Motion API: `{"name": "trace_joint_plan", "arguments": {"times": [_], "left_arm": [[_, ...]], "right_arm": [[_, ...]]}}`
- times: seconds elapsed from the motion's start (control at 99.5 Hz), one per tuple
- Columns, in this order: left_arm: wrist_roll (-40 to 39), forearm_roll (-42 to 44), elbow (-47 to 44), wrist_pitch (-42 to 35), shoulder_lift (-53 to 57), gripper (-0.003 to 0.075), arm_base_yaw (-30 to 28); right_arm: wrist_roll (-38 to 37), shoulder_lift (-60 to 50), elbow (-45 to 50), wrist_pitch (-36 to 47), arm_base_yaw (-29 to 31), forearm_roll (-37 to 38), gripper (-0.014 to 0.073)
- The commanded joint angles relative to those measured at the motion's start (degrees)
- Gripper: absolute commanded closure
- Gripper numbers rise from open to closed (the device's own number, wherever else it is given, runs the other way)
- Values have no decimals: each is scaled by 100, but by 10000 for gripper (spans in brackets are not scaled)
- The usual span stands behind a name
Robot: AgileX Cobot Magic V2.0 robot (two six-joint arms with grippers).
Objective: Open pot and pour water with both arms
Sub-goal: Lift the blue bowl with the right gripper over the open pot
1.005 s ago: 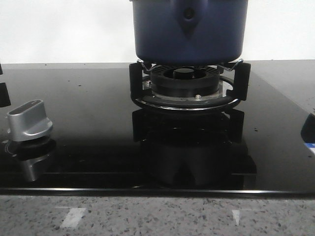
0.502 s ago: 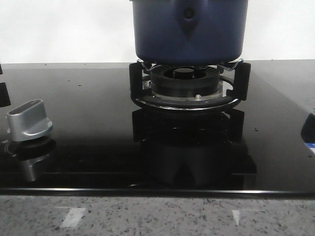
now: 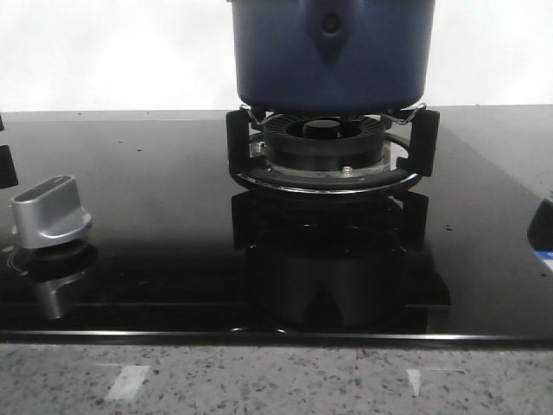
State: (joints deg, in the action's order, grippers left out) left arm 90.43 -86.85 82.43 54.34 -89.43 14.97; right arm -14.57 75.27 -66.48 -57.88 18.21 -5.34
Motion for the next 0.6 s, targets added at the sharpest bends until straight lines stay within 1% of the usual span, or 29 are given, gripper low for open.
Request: {"name": "trace_joint_plan", "arguments": {"times": [0.0,0.09,0.191,0.251,0.442,0.593], "left_arm": [[-67,-614,212,46,297,388,-2],[-67,-627,212,46,297,388,-2],[-67,-639,212,46,297,388,-2],[-67,-639,212,46,297,388,-2],[-67,-639,212,46,297,388,-2],[-67,-639,212,46,297,388,-2]], "right_arm": [[-11,56,-167,-45,162,61,159],[-11,218,-167,-231,356,-100,159],[-11,283,-167,-162,518,-397,159],[-11,297,-129,-96,561,-435,165],[-11,443,192,-5,559,-526,288],[-11,443,513,330,559,-728,307]]}}
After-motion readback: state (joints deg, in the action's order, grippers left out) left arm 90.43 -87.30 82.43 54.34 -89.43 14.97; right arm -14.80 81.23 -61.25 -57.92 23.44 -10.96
